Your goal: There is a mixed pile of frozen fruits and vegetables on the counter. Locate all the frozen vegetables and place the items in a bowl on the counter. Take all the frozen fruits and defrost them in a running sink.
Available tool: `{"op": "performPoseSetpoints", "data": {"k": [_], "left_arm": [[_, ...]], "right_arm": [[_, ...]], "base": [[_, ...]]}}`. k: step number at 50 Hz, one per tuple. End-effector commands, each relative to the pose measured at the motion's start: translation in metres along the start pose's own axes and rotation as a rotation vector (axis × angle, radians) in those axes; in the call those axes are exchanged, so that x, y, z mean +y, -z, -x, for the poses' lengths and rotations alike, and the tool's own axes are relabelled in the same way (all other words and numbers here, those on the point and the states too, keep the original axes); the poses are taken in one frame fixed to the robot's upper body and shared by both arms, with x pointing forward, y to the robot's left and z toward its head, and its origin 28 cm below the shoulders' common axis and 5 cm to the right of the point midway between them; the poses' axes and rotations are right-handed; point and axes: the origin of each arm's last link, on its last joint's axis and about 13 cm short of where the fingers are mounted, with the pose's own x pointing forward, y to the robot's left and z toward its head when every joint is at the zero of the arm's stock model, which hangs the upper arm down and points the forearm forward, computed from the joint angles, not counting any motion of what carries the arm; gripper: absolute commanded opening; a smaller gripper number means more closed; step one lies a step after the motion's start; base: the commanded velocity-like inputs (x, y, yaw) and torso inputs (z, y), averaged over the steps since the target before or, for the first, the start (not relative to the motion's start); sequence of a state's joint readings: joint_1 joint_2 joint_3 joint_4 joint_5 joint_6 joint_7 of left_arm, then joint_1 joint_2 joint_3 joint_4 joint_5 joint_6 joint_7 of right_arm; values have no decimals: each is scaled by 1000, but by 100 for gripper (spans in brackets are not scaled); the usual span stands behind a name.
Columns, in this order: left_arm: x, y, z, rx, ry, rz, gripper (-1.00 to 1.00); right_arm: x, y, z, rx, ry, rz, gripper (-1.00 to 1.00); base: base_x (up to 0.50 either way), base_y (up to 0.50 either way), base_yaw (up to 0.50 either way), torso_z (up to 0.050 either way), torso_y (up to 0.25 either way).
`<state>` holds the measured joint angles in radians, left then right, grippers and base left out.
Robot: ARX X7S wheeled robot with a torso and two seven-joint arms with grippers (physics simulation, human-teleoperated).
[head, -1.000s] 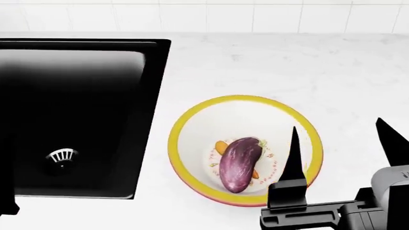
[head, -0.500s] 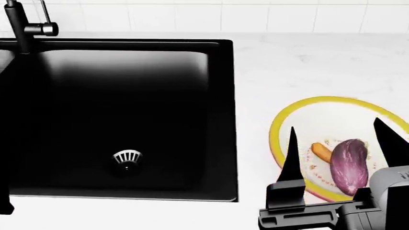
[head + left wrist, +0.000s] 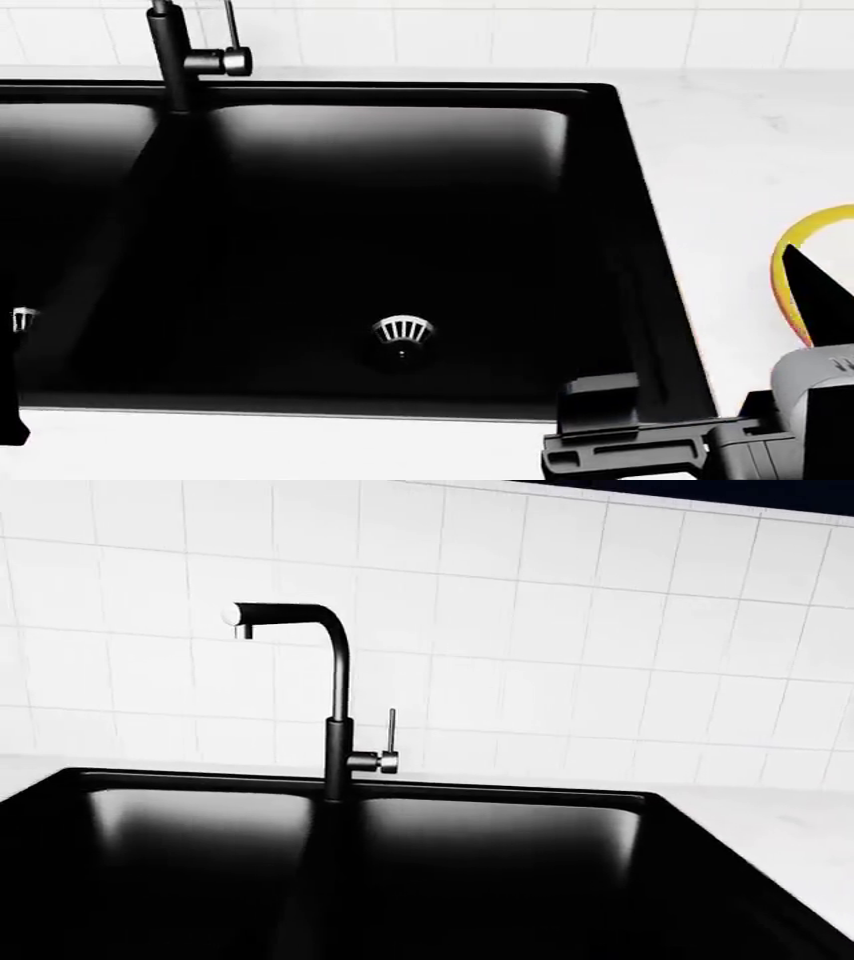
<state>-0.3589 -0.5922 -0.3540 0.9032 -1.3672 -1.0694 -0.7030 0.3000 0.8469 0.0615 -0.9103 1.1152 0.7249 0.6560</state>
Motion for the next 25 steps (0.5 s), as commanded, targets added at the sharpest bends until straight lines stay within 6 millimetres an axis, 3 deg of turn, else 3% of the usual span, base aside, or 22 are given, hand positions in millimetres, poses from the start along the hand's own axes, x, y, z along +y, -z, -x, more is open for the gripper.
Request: {"op": "performPoseSetpoints", "data": {"k": [1,25], "left_arm": [[0,0,1,-1,-2,-6,100],[0,0,3,-4,6,-17,100]], "right_arm": [[-1,0,0,-3,5,1,100],[-1,-2,1,-13,4,-9,100]], "base": [[0,500,0,0,0],[0,500,0,0,0]]}}
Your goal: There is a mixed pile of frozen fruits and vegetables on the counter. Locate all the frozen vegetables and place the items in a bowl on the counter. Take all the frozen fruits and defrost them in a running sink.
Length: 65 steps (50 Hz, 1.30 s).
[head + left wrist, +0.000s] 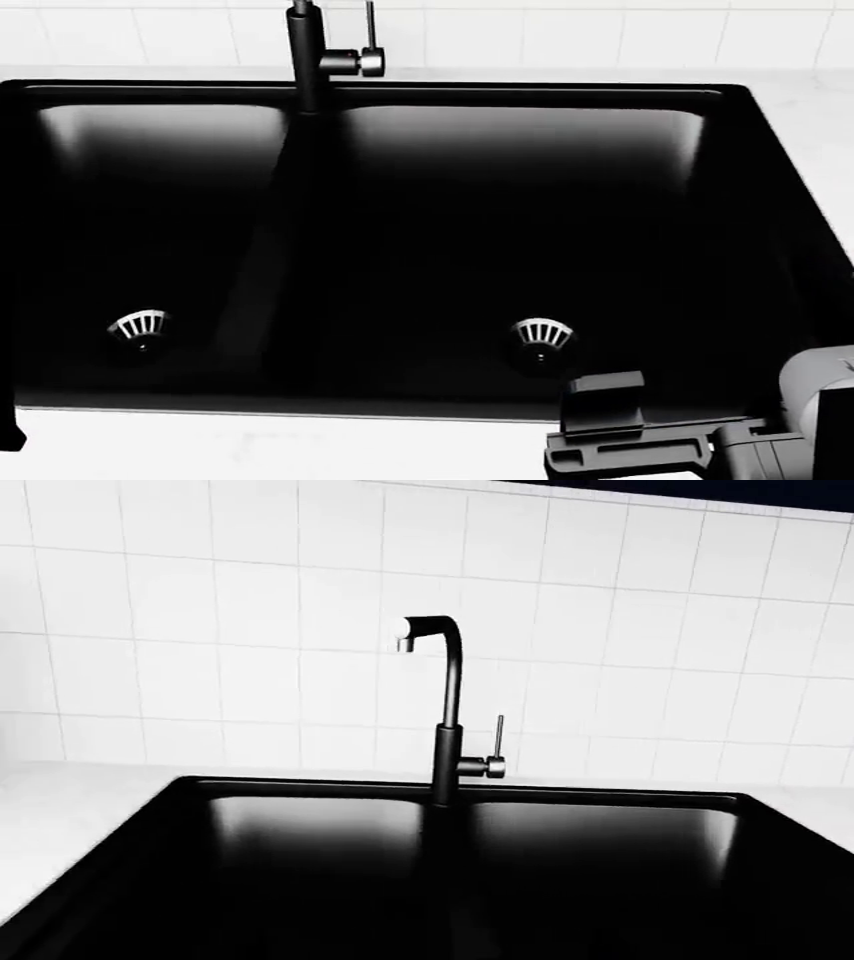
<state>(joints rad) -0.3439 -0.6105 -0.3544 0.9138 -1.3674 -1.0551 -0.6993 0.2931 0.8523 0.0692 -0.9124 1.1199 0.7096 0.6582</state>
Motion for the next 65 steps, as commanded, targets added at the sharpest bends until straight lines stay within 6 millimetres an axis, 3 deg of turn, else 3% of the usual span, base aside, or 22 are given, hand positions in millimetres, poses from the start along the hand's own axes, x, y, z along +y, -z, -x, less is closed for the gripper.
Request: {"op": "performPoseSetpoints", "data": {"k": [1,65], "left_arm": [[0,0,0,-1,3,-6,100],[-1,-4,3,-16,9,-3,100]], "right_arm": [[0,-1,0,-4,0,-1,100],[0,0,0,-4,15,19,100]], "base": [[0,500,0,0,0],[-16,500,0,0,0]]}}
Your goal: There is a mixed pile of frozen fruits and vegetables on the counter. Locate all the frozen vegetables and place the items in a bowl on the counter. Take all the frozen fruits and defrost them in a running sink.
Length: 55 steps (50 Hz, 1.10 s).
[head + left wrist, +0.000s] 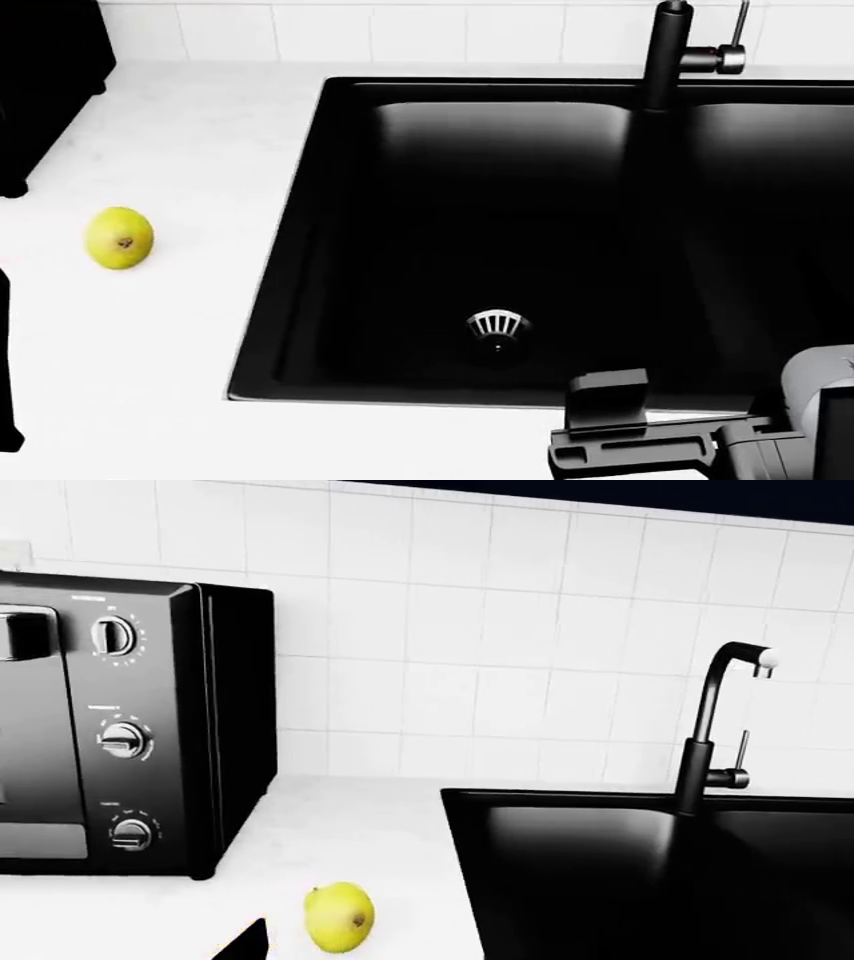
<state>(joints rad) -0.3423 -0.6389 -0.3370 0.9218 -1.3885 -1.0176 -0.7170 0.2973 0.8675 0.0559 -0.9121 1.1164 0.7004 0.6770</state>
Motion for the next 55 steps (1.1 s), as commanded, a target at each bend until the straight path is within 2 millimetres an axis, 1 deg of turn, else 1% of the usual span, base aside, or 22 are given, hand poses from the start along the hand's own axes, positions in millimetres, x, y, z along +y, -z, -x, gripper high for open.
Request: {"op": "performPoseSetpoints", "data": {"k": [1,7,23,26,27,28,38,39,44,47,55], "left_arm": [[0,-1,0,-3,-1,-2,100],[0,0,1,-3,0,-5,100],[-1,0,1,-5,8,-24,100],[-1,-1,0,-5,5,-21,100],[0,-1,1,-1,10,6,100],[0,0,1,-4,2,-19,100],[-2,1,0,9,13,-21,100],[-3,1,-1,10,16,-24,100],[-2,2,0,21,13,-10,100],[-1,3,0,41,-4,-40,100],[-1,4,-1,54,-5,-35,100]], "right_arm": [[0,0,0,-2,3,9,100],[1,0,0,-9,2,8,100],[0,0,0,-16,1,0,100],[1,0,0,-15,-1,-4,100],[1,0,0,-15,-7,-11,100],[1,0,1,-15,-4,-8,100],[0,-1,0,-16,0,-14,100],[0,-1,0,-23,-3,-47,100],[1,0,0,-5,-4,-40,100],[1,1,0,5,-7,-36,100],[1,1,0,6,-9,-36,100]], "base": [[-1,500,0,0,0],[72,500,0,0,0],[240,500,0,0,0],[247,500,0,0,0],[222,500,0,0,0],[222,500,0,0,0],[216,500,0,0,1],[0,0,0,0,0],[0,0,0,0,0],[0,0,0,0,0],[0,0,0,0,0]]}}
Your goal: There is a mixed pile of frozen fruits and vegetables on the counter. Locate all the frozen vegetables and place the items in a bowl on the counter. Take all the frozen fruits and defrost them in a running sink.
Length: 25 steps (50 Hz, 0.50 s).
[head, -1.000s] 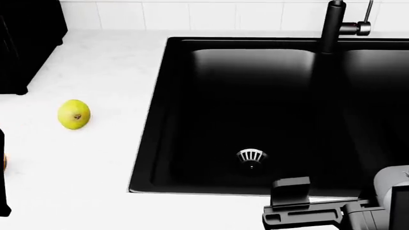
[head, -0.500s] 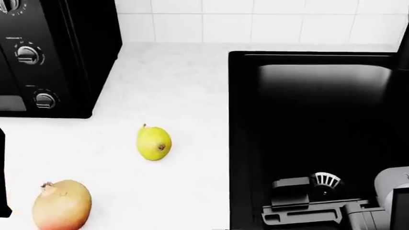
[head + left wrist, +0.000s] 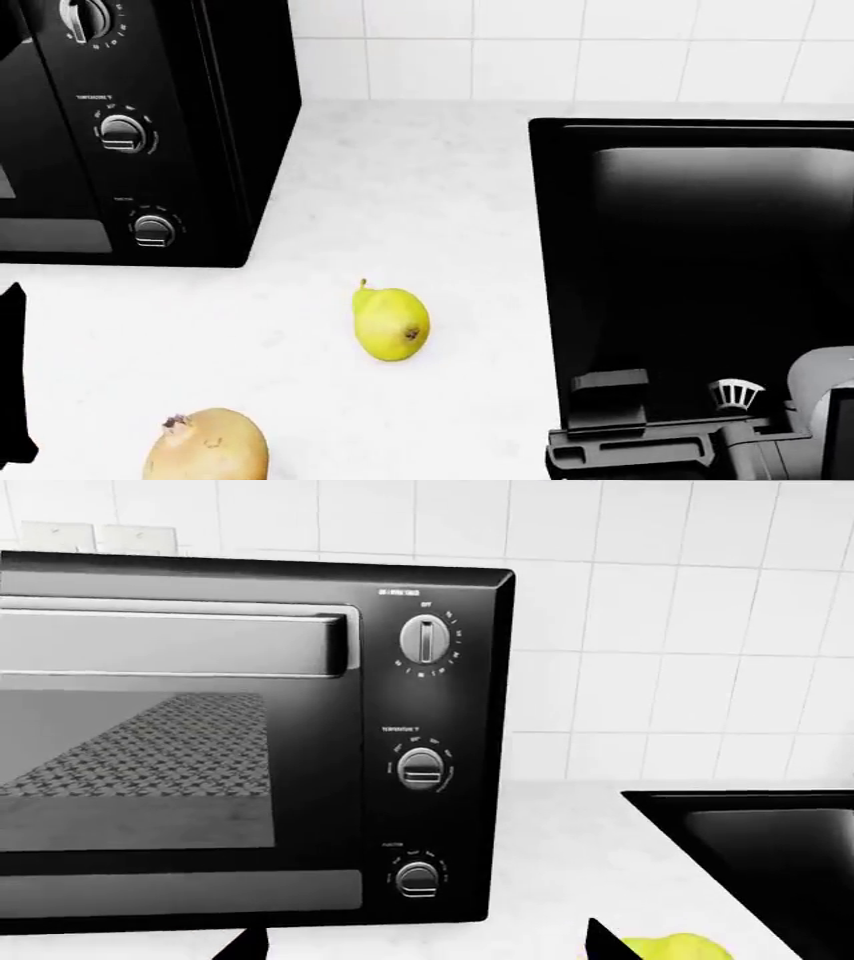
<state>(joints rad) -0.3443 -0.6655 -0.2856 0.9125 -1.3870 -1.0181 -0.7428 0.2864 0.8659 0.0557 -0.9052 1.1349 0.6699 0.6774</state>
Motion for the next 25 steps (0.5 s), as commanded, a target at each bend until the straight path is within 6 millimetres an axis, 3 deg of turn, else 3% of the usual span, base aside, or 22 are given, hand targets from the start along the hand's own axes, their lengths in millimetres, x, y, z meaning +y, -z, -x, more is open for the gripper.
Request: {"op": "performPoseSetpoints", "data": {"k": [1,5,6,7,8,25], "left_arm": [[0,1,0,14,-3,-4,100],[0,1,0,14,-3,-4,100],[7,6,-4,-16,92,-69,100],[1,0,0,14,47,-6,100],[2,-4,-1,12,-15,-2,100],[5,-7,3,22,-34,-19,100]], "right_arm": [[0,0,0,5,-1,-3,100],[0,0,0,5,-1,-3,100],[1,9,-10,29,1,48,100],[-4,1,-8,1,53,10,100],[1,0,-11,10,0,-37,100],[25,-11,-86,102,-223,-13,100]], "base": [[0,0,0,0,0],[0,0,0,0,0],[0,0,0,0,0],[0,0,0,0,0],[0,0,0,0,0],[0,0,0,0,0]]}}
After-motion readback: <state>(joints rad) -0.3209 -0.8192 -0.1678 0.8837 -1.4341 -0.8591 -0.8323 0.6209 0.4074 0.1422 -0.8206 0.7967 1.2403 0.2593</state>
